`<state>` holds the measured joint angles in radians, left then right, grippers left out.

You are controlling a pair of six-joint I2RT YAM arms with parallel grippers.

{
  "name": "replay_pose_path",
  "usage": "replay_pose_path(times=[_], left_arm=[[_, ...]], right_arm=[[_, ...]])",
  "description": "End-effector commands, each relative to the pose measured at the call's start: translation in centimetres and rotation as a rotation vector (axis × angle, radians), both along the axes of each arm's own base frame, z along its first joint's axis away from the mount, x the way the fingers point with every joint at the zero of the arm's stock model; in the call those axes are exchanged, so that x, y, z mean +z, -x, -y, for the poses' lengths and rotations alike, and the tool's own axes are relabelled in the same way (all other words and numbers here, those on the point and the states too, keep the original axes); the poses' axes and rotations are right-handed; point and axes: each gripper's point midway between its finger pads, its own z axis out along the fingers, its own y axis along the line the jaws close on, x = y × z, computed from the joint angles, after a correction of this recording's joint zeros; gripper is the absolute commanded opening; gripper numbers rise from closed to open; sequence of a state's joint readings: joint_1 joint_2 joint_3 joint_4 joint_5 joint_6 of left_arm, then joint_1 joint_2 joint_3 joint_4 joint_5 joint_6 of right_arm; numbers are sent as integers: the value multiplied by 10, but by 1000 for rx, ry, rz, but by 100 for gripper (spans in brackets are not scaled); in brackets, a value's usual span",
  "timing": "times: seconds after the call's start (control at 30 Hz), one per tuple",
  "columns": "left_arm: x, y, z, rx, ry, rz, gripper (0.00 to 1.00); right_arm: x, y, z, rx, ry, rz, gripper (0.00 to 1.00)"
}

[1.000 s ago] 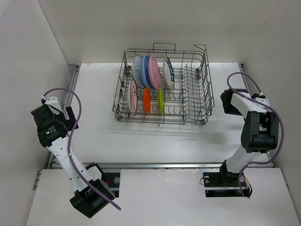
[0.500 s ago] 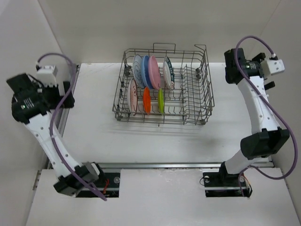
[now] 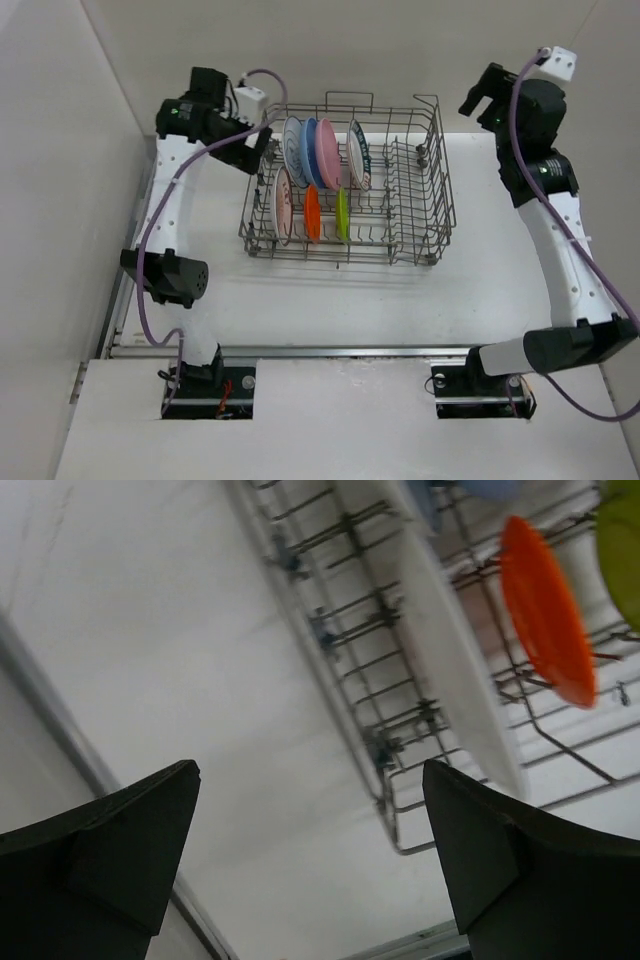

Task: Unload the plates from the dish rack

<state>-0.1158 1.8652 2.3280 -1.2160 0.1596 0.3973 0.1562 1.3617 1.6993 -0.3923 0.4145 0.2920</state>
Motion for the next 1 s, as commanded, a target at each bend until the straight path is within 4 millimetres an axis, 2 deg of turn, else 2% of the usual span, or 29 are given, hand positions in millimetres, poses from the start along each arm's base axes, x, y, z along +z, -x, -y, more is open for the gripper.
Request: replay_pose_path(times=[0.0,0.03,0.07,0.13,0.17,0.2,0.23,0.27,0.33,0.37,0.4,0.47,0.5,0.53,0.7,0.73,0.8,0.83,0.87,0.97], left_arm=[[58,23,40,-35,115,177,90],[58,26,49,-32,147,166,85],[49,24,62,-63,145,141,79],[36,29,74,-85,117,90,72],[19,26,79,-106,74,48,71],[9,28,87,-115,26,19,71],[-1,34,89,-130,-9,-25,71],[-19,34,95,-144,-28,-84,71],[-36,41,106,-164,-44,-149,71],[-44,40,103,-155,-65,-166,71],[-51,39,107,-145,-75,-177,71],[-63,28,98,-73,-121,-174,71],[-66,23,96,-49,-135,-166,68],[-72,17,91,-17,-168,-161,67],[-80,13,97,-1,-179,-155,48],[-85,12,98,7,-179,-167,35],[-93,19,100,-9,-171,-206,22],[-93,19,101,3,-164,-207,15],[-96,21,102,7,-153,-221,2],[-93,23,104,15,-132,-217,0]], right_arm=[[-37,-24,-29,139,107,-120,100],[-46,-25,-26,123,111,-141,100],[-54,-26,-29,122,115,-153,100],[-68,-22,-31,123,120,-175,100],[-74,-22,-35,131,112,-186,100],[-77,-19,-33,118,99,-188,100],[-88,-19,-38,130,104,-211,100],[-87,-16,-37,120,96,-208,100],[-94,-15,-40,120,102,-223,100],[-102,-14,-39,121,106,-247,100],[-102,-13,-41,115,110,-247,100],[-110,-10,-37,94,117,-263,100],[-106,-7,-40,103,117,-254,100],[-113,-7,-40,103,120,-268,100],[-125,-3,-45,121,115,-290,100],[-125,-3,-45,121,116,-290,100],[-124,-5,-44,111,114,-277,100],[-136,-7,-41,95,123,-303,100],[-141,-6,-40,86,127,-314,100],[-160,-15,-42,88,138,-361,100]])
